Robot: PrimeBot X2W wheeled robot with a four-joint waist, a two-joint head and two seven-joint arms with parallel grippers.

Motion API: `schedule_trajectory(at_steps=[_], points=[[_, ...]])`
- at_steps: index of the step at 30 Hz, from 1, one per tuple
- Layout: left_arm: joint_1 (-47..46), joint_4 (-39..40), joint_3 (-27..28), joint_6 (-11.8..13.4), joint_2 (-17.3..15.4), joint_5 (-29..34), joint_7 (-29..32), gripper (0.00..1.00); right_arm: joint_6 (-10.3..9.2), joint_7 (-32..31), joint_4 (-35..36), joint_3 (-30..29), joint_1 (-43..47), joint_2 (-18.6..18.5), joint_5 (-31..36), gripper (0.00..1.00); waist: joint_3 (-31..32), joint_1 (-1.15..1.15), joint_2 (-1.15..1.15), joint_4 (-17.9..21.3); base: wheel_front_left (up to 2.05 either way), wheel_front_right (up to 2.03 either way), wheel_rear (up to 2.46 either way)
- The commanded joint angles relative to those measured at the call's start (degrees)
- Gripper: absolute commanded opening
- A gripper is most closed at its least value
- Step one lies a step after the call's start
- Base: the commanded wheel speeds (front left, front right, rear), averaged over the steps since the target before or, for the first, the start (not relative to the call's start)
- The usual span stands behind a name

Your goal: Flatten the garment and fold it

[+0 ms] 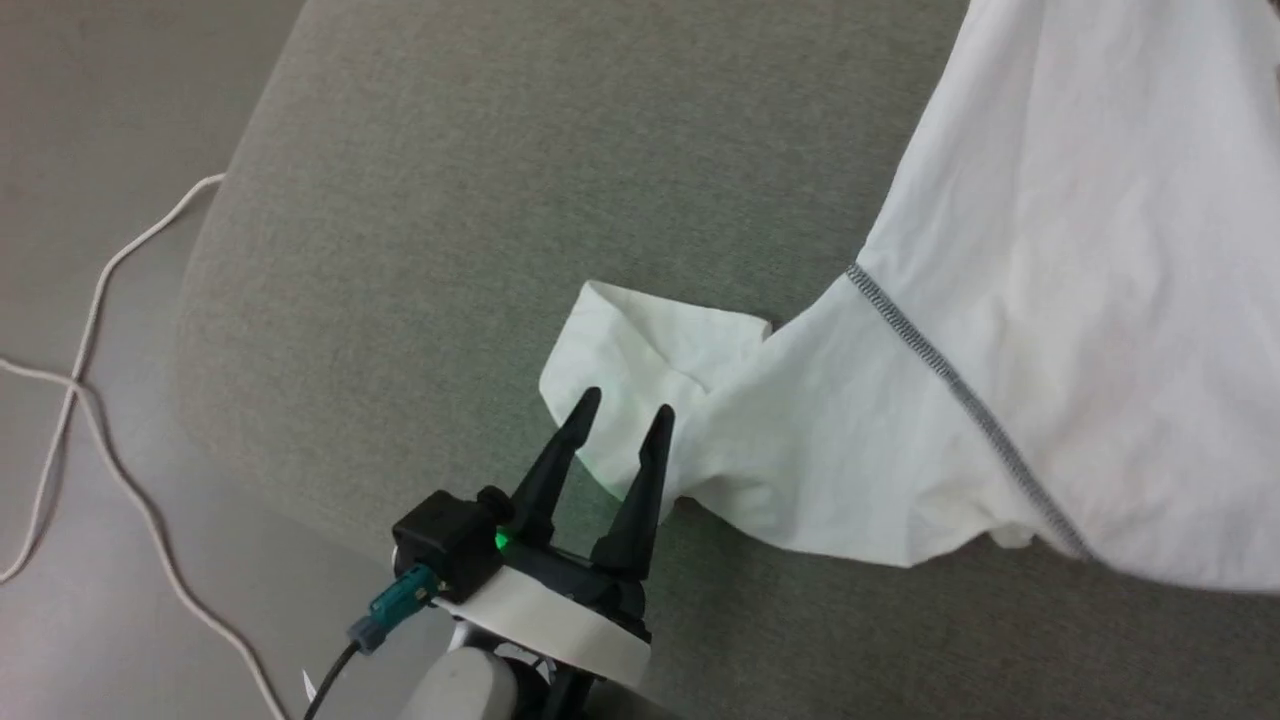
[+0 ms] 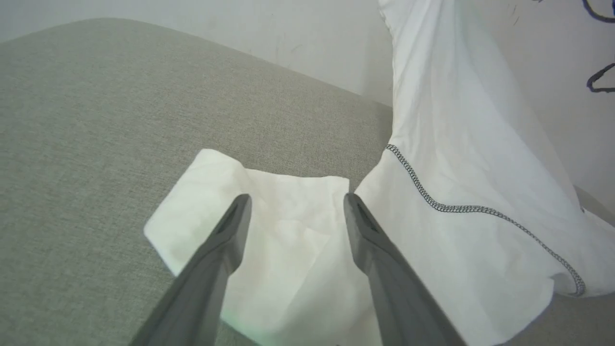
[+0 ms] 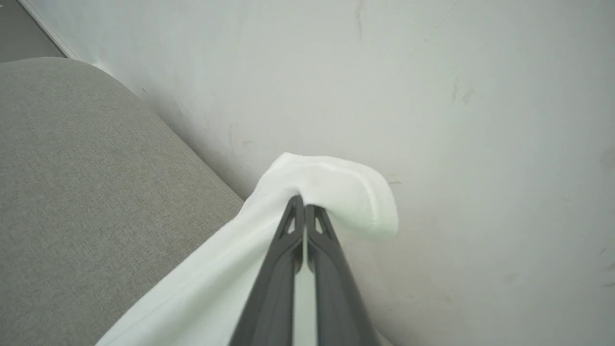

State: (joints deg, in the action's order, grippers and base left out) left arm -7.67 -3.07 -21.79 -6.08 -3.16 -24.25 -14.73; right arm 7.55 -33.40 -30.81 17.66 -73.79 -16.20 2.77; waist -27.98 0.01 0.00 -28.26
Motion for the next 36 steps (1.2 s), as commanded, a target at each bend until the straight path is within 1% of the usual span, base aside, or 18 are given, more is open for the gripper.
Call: schedule_trajectory(at_steps=[1, 5, 10, 11, 12, 13, 14, 19, 24, 27, 29, 32, 36], points=[[-0.96, -0.36, -0.42, -0.46, 0.26, -0.36, -0.27, 1.00, -0.06, 1.22, -0.94, 0.42, -1.01, -0.14, 0.77, 0.00, -1.77, -0.01, 0.00, -2.46, 0.00, 0.00, 0.00], [-1.86, -1.02, -2.51, -0.56, 0.27, -1.65, -0.27, 1.00, -0.06, 6.82, -6.29, 4.28, -2.63, -1.78, 4.02, 0.00, -2.47, -0.01, 0.00, -4.56, 0.00, 0.00, 0.00], [-2.81, -1.20, -3.96, -0.43, 0.27, -2.61, -0.27, 1.00, -0.06, 9.08, -12.87, 3.88, -2.43, -1.76, 5.27, 0.00, -3.48, -0.01, 0.00, -5.65, 0.00, 0.00, 0.00], [-2.99, -1.19, -4.08, -0.38, 0.27, -2.72, -0.27, 1.00, -0.06, 9.49, -13.73, 3.55, -2.45, -1.56, 5.58, 0.13, -3.69, -0.01, 0.00, -5.65, 0.00, 0.00, 0.00], [-3.17, -1.22, -4.15, -0.34, 0.27, -2.78, -0.27, 1.00, -0.06, 9.89, -14.45, 3.42, -2.51, -1.37, 6.03, 0.35, -3.83, -0.01, 0.00, -5.57, 0.00, 0.00, 0.00], [-3.34, -1.28, -4.14, -0.29, 0.27, -2.78, -0.27, 1.00, -0.06, 10.06, -15.21, 3.33, -2.54, -1.15, 6.42, 0.70, -3.91, -0.01, 0.00, -5.37, 0.00, 0.00, 0.00], [-3.47, -1.32, -4.02, -0.21, 0.27, -2.71, -0.27, 1.00, -0.06, 10.19, -15.90, 3.04, -2.62, -0.74, 6.56, 1.00, -3.94, -0.01, 0.00, -5.02, 0.00, 0.00, 0.00], [-3.90, -1.22, -2.96, 0.11, 0.28, -1.69, -0.27, 1.00, -0.06, 12.84, -17.63, 2.34, -3.52, 1.24, 6.01, 1.00, -2.92, -0.01, 0.00, -2.42, 0.00, 0.00, 0.00], [-3.36, -0.75, -0.77, 0.38, 0.28, 0.63, -0.27, 1.00, -0.06, 16.14, -16.67, -2.20, -2.20, 2.80, 4.24, 1.00, -0.04, -0.01, 0.00, 1.03, 0.00, 0.00, 0.00], [-2.20, -0.46, 1.04, 0.62, 0.20, 2.32, -0.27, 1.00, -0.06, 18.31, -13.87, -5.59, 1.18, 4.24, 2.33, 1.00, 2.60, -0.01, 0.00, 3.57, 0.00, 0.00, 0.00], [-1.14, -0.21, 2.19, 0.87, -0.20, 3.24, -0.27, 1.00, -0.06, 19.53, -10.84, -7.66, 4.45, 4.76, 1.00, 1.00, 4.51, -0.01, 0.00, 5.28, 0.00, 0.00, 0.00], [0.74, 0.29, 3.57, 1.35, -1.06, 4.26, -0.27, 1.00, -0.06, 20.71, -4.07, -10.05, 11.42, 4.82, -0.73, 1.00, 7.57, -0.01, 0.00, 7.59, 0.00, 0.00, 0.00], [3.72, 1.27, 4.94, 2.40, -2.44, 5.01, -0.27, 1.00, -0.06, 20.97, 9.76, -14.29, 24.26, 5.10, -2.94, 1.00, 11.28, -0.01, 0.00, 10.63, 0.00, 0.00, 0.00]])
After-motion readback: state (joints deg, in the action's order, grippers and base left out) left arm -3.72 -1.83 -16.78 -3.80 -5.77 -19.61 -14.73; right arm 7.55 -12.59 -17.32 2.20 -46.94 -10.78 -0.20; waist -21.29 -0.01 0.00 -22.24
